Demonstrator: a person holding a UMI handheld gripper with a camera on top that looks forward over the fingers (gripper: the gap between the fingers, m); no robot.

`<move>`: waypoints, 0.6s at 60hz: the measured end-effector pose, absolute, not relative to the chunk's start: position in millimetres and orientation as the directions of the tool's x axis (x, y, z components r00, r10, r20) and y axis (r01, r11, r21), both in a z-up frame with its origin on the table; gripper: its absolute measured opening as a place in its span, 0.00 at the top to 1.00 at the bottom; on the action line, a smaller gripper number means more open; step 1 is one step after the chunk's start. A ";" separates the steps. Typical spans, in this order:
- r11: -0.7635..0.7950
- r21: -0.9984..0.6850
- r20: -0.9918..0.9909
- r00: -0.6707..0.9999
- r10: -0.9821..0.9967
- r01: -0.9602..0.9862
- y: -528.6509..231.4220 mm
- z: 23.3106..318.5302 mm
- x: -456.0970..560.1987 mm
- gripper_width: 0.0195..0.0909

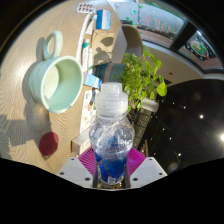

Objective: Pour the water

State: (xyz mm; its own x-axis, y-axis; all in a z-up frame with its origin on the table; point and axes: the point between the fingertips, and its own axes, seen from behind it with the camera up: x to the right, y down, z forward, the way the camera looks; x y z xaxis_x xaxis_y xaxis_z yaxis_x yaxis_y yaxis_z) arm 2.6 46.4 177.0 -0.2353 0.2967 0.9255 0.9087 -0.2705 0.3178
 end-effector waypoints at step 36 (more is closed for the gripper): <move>-0.453 -0.872 0.141 0.982 0.127 0.184 14.6 164.3 56.0 0.76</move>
